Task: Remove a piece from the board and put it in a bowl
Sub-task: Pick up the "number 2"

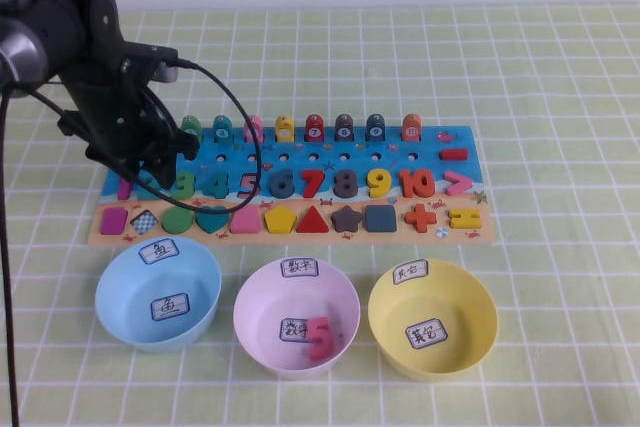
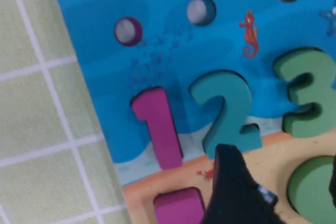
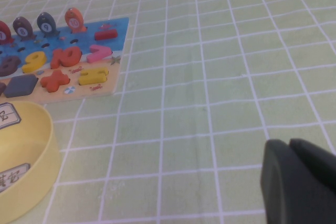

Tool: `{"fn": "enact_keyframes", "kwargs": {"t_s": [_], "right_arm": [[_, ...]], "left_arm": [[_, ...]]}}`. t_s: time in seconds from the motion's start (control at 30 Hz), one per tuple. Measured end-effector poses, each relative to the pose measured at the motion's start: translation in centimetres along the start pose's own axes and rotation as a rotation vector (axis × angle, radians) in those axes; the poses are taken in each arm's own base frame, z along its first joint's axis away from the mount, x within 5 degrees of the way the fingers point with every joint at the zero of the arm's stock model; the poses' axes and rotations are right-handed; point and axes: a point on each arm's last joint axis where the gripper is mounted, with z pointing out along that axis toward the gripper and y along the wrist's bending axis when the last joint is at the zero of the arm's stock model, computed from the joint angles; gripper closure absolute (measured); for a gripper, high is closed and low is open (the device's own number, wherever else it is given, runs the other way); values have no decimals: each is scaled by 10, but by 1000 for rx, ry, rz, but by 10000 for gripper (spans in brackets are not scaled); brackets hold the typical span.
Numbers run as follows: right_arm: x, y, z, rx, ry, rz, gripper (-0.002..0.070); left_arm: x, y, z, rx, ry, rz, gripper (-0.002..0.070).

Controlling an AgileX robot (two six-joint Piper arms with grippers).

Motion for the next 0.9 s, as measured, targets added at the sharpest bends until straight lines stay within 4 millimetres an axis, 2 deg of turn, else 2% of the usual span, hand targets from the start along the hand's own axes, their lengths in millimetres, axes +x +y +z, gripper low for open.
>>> {"fn": "enact_keyframes", "kwargs": {"t_s": [0.27, 0.57, 0.9], "right_arm": [[0, 0, 0, 0, 0, 0, 694], [0, 0, 0, 0, 0, 0, 694], [0, 0, 0, 0, 0, 0, 694]], "left_arm": [[-1, 1, 4, -16, 1, 9, 327], [-3, 2, 23, -13, 27, 4, 326], [-7, 3, 23, -17, 13, -13, 326]]}}
